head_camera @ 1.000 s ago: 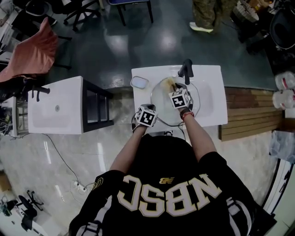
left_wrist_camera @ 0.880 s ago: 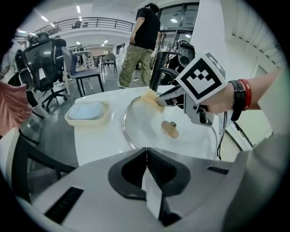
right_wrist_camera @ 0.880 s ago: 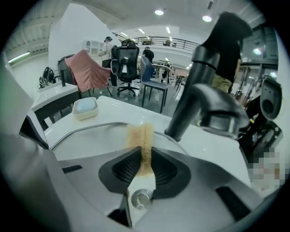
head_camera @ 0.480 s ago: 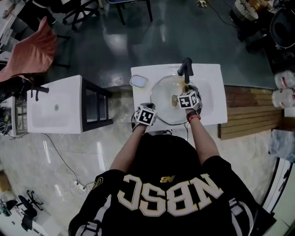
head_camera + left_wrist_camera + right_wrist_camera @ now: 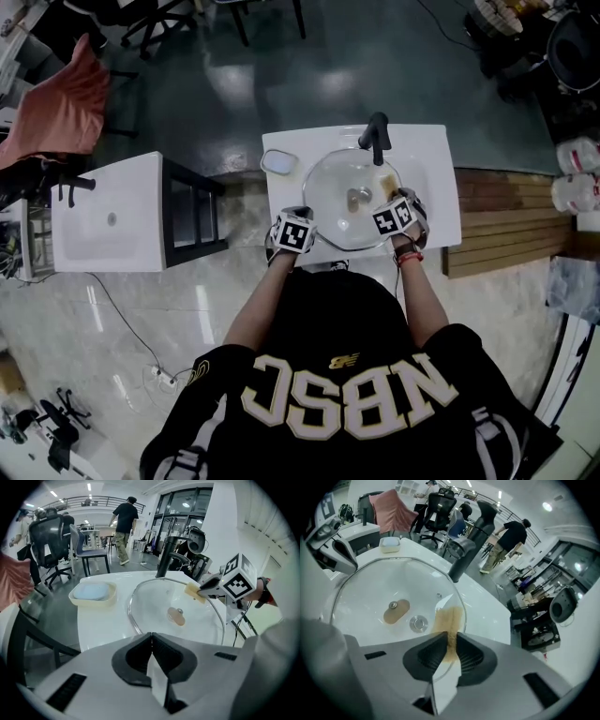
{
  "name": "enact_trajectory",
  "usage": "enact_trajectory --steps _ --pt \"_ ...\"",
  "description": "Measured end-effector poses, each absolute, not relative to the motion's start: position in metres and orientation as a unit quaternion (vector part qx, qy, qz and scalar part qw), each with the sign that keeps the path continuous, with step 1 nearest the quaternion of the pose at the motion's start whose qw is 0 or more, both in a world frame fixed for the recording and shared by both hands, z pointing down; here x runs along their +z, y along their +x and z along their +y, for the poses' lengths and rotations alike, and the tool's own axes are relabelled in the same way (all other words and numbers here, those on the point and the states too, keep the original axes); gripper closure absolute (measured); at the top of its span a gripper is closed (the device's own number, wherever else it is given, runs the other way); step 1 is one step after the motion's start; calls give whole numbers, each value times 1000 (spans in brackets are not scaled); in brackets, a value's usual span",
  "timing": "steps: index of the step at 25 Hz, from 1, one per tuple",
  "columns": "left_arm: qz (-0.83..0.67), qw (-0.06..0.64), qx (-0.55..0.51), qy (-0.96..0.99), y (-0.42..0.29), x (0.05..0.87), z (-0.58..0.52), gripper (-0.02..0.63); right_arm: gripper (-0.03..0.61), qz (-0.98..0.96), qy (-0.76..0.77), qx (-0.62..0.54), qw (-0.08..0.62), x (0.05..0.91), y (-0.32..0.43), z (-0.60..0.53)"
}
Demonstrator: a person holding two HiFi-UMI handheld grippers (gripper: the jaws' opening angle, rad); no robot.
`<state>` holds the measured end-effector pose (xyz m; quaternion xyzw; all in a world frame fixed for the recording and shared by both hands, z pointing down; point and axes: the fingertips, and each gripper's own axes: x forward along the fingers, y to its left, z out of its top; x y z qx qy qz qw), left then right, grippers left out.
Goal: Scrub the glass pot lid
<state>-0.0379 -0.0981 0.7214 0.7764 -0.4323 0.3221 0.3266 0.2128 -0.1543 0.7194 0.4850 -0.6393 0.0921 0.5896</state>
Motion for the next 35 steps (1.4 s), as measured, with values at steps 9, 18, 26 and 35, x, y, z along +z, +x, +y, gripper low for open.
enact_trajectory --steps 9,18,26,35 --pt "-438 354 306 768 -40 725 -97 595 518 -673 308 220 635 727 192 -81" --pt "-434 360 308 766 -42 729 -98 595 520 -750 184 277 572 731 119 -38" --pt "-427 359 302 773 -37 726 -99 595 522 -781 144 278 541 736 60 -33" --pt "-427 361 304 771 -36 725 -99 595 518 -806 191 265 494 745 12 -76"
